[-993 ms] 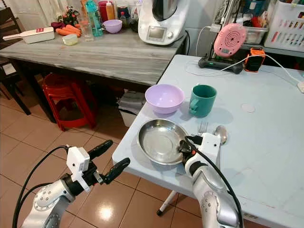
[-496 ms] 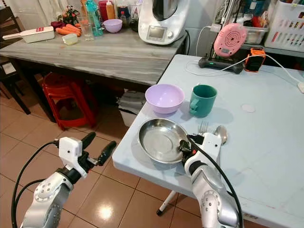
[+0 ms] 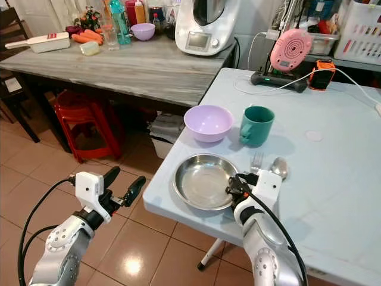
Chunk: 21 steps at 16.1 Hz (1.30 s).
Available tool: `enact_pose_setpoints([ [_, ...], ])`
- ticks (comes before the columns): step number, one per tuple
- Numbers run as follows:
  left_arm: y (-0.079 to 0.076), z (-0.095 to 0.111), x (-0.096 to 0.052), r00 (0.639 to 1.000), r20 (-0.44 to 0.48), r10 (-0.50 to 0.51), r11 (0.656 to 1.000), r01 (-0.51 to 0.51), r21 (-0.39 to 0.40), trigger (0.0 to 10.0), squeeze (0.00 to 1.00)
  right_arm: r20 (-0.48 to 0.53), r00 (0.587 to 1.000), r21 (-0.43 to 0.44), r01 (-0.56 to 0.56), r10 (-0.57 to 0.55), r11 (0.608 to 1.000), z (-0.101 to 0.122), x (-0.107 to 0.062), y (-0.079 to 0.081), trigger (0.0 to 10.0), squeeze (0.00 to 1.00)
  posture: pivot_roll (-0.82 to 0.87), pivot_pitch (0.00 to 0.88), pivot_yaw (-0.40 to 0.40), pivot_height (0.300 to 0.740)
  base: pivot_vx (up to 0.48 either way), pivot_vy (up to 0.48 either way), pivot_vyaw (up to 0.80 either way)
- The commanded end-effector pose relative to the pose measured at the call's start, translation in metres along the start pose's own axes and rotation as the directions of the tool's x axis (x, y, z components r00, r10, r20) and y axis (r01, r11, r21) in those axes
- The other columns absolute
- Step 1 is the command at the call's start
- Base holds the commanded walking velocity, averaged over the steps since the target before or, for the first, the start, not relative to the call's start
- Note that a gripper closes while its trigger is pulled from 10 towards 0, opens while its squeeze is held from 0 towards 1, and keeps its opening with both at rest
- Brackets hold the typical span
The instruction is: Setting the table
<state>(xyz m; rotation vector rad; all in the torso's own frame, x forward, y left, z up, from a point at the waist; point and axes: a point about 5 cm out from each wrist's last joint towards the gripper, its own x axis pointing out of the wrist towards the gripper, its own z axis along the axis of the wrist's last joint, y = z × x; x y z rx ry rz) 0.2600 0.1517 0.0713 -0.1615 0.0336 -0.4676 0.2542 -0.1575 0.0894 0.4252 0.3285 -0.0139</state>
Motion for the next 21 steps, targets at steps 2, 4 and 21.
enact_pose_setpoints([
  [2,0.004,-0.001,0.0,1.0,-0.009,0.007,1.0,-0.007,-0.005,10.0,0.0,-0.004,1.0,0.002,-0.022,0.022,1.0,-0.003,0.0,0.005,10.0,0.0,-0.02,0.0,0.043,0.74,0.0,0.397,-0.79],
  [4,0.005,-0.001,-0.001,1.0,-0.007,0.008,1.0,-0.008,-0.004,10.0,0.0,-0.004,1.0,-0.003,-0.022,0.022,1.0,-0.004,0.001,0.005,10.0,0.0,-0.02,0.0,0.043,0.74,0.0,0.431,-0.79],
  [21,0.004,-0.001,-0.001,1.0,-0.004,0.0,1.0,0.0,0.007,10.0,0.0,0.036,0.997,-0.027,0.072,-0.071,0.997,-0.003,0.001,-0.005,10.0,0.0,-0.01,0.0,0.052,0.74,0.0,0.358,-0.45],
])
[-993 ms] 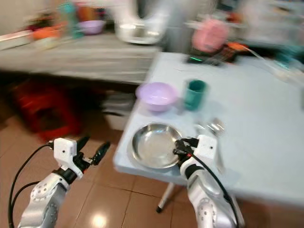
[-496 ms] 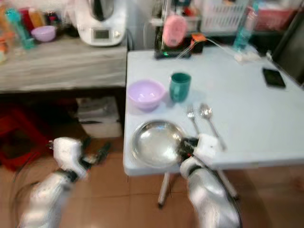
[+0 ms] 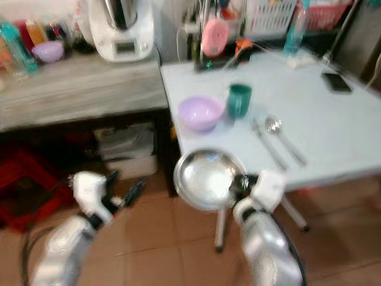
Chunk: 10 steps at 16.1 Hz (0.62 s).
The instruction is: Setting the table
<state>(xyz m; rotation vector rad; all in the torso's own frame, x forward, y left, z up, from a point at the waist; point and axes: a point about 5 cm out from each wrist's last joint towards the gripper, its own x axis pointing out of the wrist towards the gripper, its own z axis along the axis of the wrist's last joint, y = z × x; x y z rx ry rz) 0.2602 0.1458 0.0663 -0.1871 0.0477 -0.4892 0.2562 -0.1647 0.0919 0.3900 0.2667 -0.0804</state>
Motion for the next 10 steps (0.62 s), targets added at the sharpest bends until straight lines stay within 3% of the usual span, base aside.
enact_pose_setpoints([
  [1,0.007,0.005,-0.004,1.0,0.007,0.02,0.999,-0.02,0.035,10.0,0.0,-0.033,0.999,-0.004,0.037,-0.038,0.999,-0.008,0.0,-0.002,10.0,0.0,-0.01,0.0,0.054,0.74,0.0,0.0,0.0],
  [5,0.006,0.006,-0.003,1.0,0.008,0.011,0.999,-0.011,0.037,10.0,0.0,-0.006,0.99,0.003,0.143,-0.143,0.99,-0.005,-0.001,-0.017,10.0,0.0,-0.01,0.0,0.057,0.74,0.0,0.0,0.0],
  [6,0.006,0.006,-0.003,1.0,0.008,0.009,0.999,-0.01,0.037,10.0,0.0,-0.006,0.99,0.008,0.141,-0.141,0.99,-0.005,-0.001,-0.018,6.5,0.0,-0.01,0.0,0.057,0.74,0.0,0.0,0.0],
  [7,0.006,0.006,-0.003,1.0,0.008,0.007,0.999,-0.007,0.037,10.0,0.0,0.001,0.988,0.014,0.154,-0.154,0.988,-0.005,-0.001,-0.019,0.0,0.0,-0.01,0.0,0.06,0.74,0.0,0.0,0.0],
  [8,0.006,0.006,-0.003,1.0,0.008,0.007,0.999,-0.007,0.037,10.0,0.0,0.002,0.988,0.016,0.155,-0.155,0.988,-0.005,-0.001,-0.019,0.0,0.0,-0.01,0.0,0.06,0.74,0.0,0.0,0.0],
  [9,0.005,0.006,-0.003,1.0,0.007,0.005,0.999,-0.005,0.038,10.0,0.0,0.007,0.987,0.011,0.163,-0.163,0.987,-0.004,-0.002,-0.019,0.7,0.0,-0.01,0.0,0.059,0.74,0.0,0.0,0.0],
  [10,0.005,0.006,-0.003,1.0,0.007,0.004,0.999,-0.004,0.038,10.0,0.0,0.009,0.985,0.006,0.171,-0.171,0.985,-0.004,-0.001,-0.021,8.3,0.0,-0.02,0.0,0.06,0.74,0.0,0.0,0.0],
])
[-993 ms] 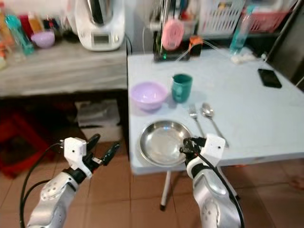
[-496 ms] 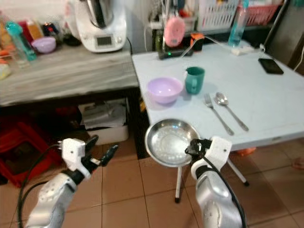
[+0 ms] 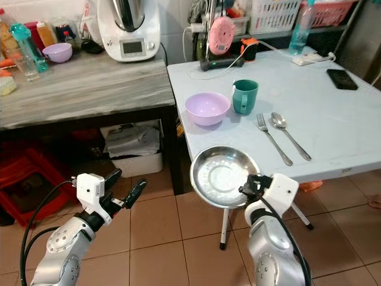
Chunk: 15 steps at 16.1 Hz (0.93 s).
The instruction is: Setting the table
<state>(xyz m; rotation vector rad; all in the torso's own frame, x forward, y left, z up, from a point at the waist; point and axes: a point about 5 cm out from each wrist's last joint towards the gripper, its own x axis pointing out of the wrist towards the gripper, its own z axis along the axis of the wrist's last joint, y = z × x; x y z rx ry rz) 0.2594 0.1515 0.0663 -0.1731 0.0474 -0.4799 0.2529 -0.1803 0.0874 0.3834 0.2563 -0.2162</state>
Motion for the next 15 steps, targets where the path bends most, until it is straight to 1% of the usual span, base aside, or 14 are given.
enact_pose_setpoints([
  [1,0.001,0.005,0.001,1.0,0.009,-0.006,1.0,0.006,0.024,10.0,0.0,-0.021,0.999,-0.012,0.049,-0.049,0.999,-0.004,0.001,-0.005,10.0,0.0,-0.02,0.0,0.06,0.74,0.0,0.0,0.0],
  [3,0.0,0.005,0.001,1.0,0.009,-0.007,1.0,0.007,0.025,10.0,0.0,0.0,0.997,-0.018,0.079,-0.079,0.997,-0.002,0.002,-0.011,10.0,0.0,-0.02,0.0,0.063,0.74,0.0,0.0,0.0],
  [5,0.001,0.006,0.002,1.0,0.013,-0.002,1.0,0.001,0.026,10.0,0.0,0.022,0.997,-0.016,0.076,-0.076,0.997,0.002,0.002,-0.01,10.0,0.0,-0.02,0.0,0.065,0.74,0.0,0.0,0.0],
  [6,0.002,0.009,0.003,1.0,0.02,0.009,1.0,-0.01,0.03,10.0,0.0,0.065,0.995,-0.026,0.072,-0.071,0.997,0.008,0.002,-0.009,10.0,0.0,-0.02,0.0,0.066,0.74,0.0,0.0,0.0],
  [10,0.003,0.012,0.007,0.999,0.034,0.019,0.999,-0.02,0.032,10.0,0.0,0.129,0.991,-0.068,0.041,-0.032,0.997,0.018,0.001,-0.004,10.0,0.0,-0.02,0.0,0.066,0.74,0.0,0.0,0.0],
  [11,0.003,0.013,0.007,0.999,0.036,0.02,0.999,-0.022,0.034,10.0,0.0,0.149,0.988,-0.059,0.05,-0.041,0.997,0.02,0.001,-0.005,10.0,0.0,-0.02,0.0,0.066,0.74,0.0,0.0,0.0],
  [12,0.003,0.013,0.008,0.999,0.037,0.022,0.999,-0.023,0.033,10.0,0.0,0.162,0.985,-0.06,0.07,-0.06,0.996,0.023,0.002,-0.008,2.2,0.0,-0.02,0.0,0.062,0.74,0.0,0.0,0.0],
  [13,0.003,0.012,0.008,0.999,0.037,0.023,0.999,-0.025,0.033,10.0,0.0,0.173,0.982,-0.06,0.09,-0.079,0.994,0.024,0.002,-0.011,0.0,0.0,-0.02,0.0,0.062,0.74,0.0,0.0,0.0],
  [14,0.003,0.012,0.008,0.999,0.037,0.024,0.999,-0.025,0.034,10.0,0.0,0.176,0.981,-0.056,0.097,-0.086,0.994,0.025,0.003,-0.013,0.0,0.0,-0.02,0.0,0.061,0.74,0.0,0.0,0.0],
  [15,0.003,0.012,0.008,0.999,0.037,0.025,0.999,-0.026,0.034,10.0,0.0,0.178,0.98,-0.051,0.096,-0.086,0.994,0.025,0.003,-0.013,1.2,0.0,-0.02,0.0,0.061,0.74,0.0,0.0,0.0],
])
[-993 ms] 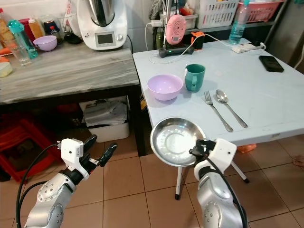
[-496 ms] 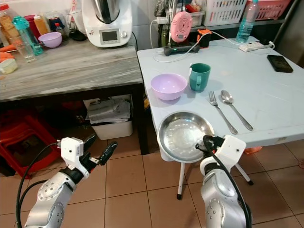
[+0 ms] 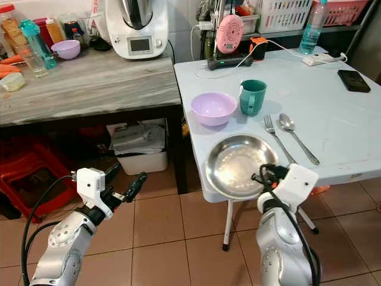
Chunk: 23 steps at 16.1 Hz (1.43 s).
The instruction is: Setting the table
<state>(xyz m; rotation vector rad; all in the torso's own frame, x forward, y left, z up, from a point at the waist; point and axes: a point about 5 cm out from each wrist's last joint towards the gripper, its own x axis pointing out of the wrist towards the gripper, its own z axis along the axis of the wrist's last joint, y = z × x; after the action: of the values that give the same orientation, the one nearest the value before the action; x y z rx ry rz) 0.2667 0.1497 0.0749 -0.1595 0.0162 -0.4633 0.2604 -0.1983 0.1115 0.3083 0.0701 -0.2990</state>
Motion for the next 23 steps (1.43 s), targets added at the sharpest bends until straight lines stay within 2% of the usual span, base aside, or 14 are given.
enact_pose_setpoints([
  [1,0.003,0.004,0.001,1.0,0.01,0.012,1.0,-0.012,0.015,10.0,0.0,-0.027,0.999,-0.041,0.036,-0.037,0.999,-0.005,0.0,-0.006,4.9,0.0,-0.02,0.0,0.061,0.74,0.0,0.0,0.0],
  [2,0.003,0.004,0.001,1.0,0.011,0.015,1.0,-0.015,0.016,10.0,0.0,-0.024,0.999,-0.048,0.042,-0.043,0.998,-0.005,0.0,-0.007,10.0,0.0,-0.01,0.0,0.058,0.74,0.0,0.0,0.0],
  [6,0.005,0.004,0.002,0.999,0.013,0.032,0.999,-0.032,0.018,10.0,0.0,-0.006,0.999,-0.05,0.043,-0.044,0.998,-0.004,0.001,-0.008,10.0,0.0,-0.01,0.0,0.056,0.74,0.0,0.0,0.0],
  [9,0.007,0.005,0.003,0.999,0.011,0.039,0.999,-0.039,0.019,10.0,0.0,0.017,1.0,-0.043,0.005,-0.004,0.999,-0.001,0.001,-0.002,10.0,0.0,-0.01,0.0,0.06,0.74,0.0,0.0,-0.28],
  [23,0.009,0.005,0.005,0.999,0.009,0.051,0.998,-0.051,0.029,10.0,0.0,0.111,0.992,-0.113,-0.054,0.067,0.992,0.011,0.0,0.004,10.0,0.0,-0.02,0.0,0.071,0.74,0.0,0.357,0.03],
])
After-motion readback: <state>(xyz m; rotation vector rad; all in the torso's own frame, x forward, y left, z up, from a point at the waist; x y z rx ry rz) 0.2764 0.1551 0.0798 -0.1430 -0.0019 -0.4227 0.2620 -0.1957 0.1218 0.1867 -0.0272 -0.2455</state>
